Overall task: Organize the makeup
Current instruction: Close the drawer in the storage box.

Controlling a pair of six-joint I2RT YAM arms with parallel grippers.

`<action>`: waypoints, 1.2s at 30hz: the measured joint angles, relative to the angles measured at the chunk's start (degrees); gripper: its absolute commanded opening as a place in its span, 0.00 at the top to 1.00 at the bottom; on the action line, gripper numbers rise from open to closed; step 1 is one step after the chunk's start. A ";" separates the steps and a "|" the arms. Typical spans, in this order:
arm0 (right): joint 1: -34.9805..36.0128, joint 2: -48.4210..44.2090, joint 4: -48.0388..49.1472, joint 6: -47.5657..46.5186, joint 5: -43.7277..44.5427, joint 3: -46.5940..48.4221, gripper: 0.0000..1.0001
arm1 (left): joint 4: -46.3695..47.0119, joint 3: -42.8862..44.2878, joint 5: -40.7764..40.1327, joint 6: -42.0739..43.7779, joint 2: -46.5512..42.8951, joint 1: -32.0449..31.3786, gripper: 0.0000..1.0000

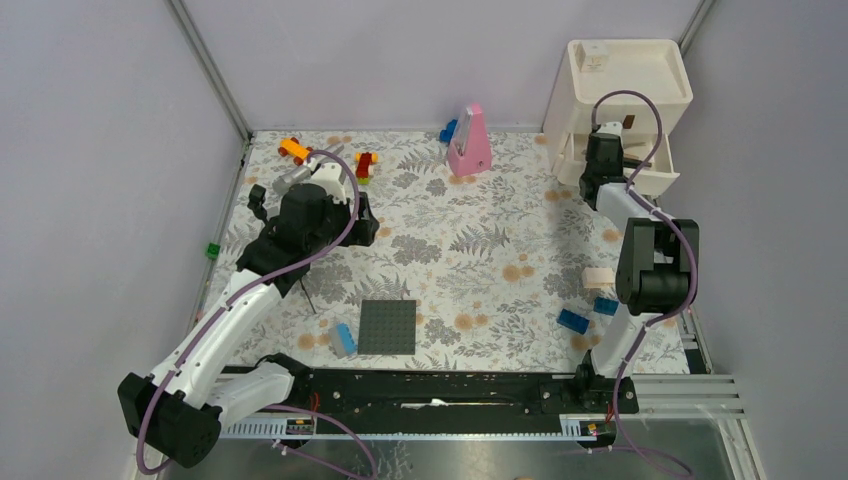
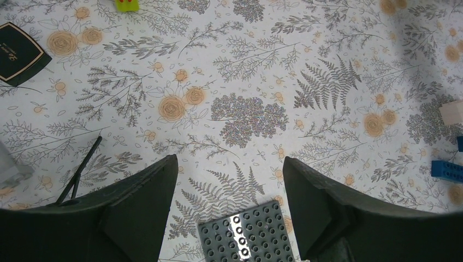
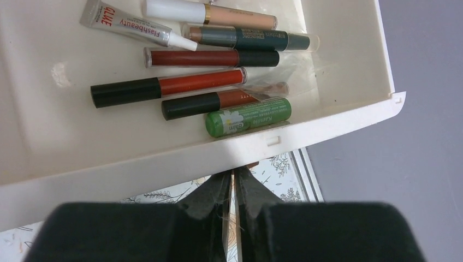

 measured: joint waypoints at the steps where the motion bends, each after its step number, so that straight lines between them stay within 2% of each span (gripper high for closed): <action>1: -0.07 -0.02 0.02 -0.02 -0.13 -0.02 0.78 | -0.02 0.00 0.00 0.00 0.00 0.07 0.24; 2: -0.20 -0.15 0.28 0.24 -0.44 -0.33 0.72 | 0.00 0.00 0.00 0.00 0.07 0.13 0.24; 4: -0.76 -1.14 1.75 1.64 -1.77 -2.21 0.69 | 0.00 0.00 0.00 0.00 0.31 0.22 0.24; 8: -3.69 -3.37 2.80 8.81 -3.87 -4.61 0.69 | -0.04 0.00 0.02 0.00 0.90 0.31 0.24; 10: -5.07 -4.96 1.60 13.92 -4.00 -5.25 0.77 | 0.00 0.00 0.02 0.00 0.96 0.33 0.24; 13: -7.43 -7.69 1.14 21.59 -3.87 -7.02 1.00 | 0.00 0.00 0.02 0.00 1.01 0.33 0.24; 20: -13.55 -8.46 0.66 35.47 -4.72 -7.80 1.00 | -0.02 0.00 0.02 0.00 1.01 0.33 0.24; 28: -15.37 -1.49 -1.29 39.12 -5.66 -1.95 1.00 | -0.02 0.00 0.02 0.00 1.03 0.33 0.24; 36: -17.18 1.42 -3.69 35.85 -12.02 2.45 1.00 | -0.02 0.00 0.02 -0.02 1.49 0.68 0.24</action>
